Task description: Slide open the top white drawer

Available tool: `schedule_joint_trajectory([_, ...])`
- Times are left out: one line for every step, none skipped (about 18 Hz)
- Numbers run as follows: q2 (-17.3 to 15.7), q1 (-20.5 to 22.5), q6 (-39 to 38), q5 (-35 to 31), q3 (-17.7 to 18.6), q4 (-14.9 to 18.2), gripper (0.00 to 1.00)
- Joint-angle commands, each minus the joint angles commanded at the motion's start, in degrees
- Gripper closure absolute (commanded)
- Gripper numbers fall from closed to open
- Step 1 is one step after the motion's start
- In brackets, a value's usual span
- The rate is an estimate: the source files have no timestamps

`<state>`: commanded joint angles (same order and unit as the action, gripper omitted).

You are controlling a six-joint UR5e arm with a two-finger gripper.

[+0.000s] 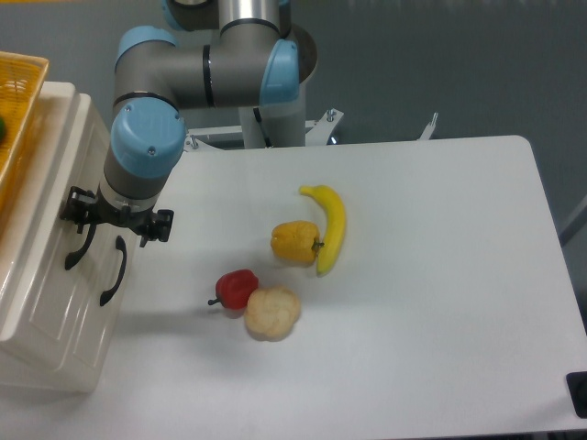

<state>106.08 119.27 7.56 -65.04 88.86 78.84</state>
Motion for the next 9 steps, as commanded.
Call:
schedule_joint_trajectory([0.1,0.0,0.0,-0.1,-0.1,0.0,0.0])
schedule_joint_trajectory([0.1,0.0,0.0,-0.1,-0.1,0.0,0.0])
schedule_joint_trajectory([0.1,0.0,0.0,-0.1,-0.1,0.0,0.0])
schedule_joint_trajectory([0.1,0.0,0.0,-0.3,0.0,-0.1,0.0])
schedule_joint_trajectory([0.1,0.0,0.0,-0.4,0.0,0.0,0.0])
schedule_joint_trajectory([0.1,0.0,0.0,-0.4,0.0,0.0,0.0])
schedule_joint_trajectory([0.1,0.0,0.0,-0.5,0.0,0.0,0.0])
schedule_joint_trajectory([0.1,0.0,0.0,-0.5,0.0,0.0,0.0])
schedule_joint_trajectory([0.2,0.0,0.0,-0.5,0.1,0.0,0.0])
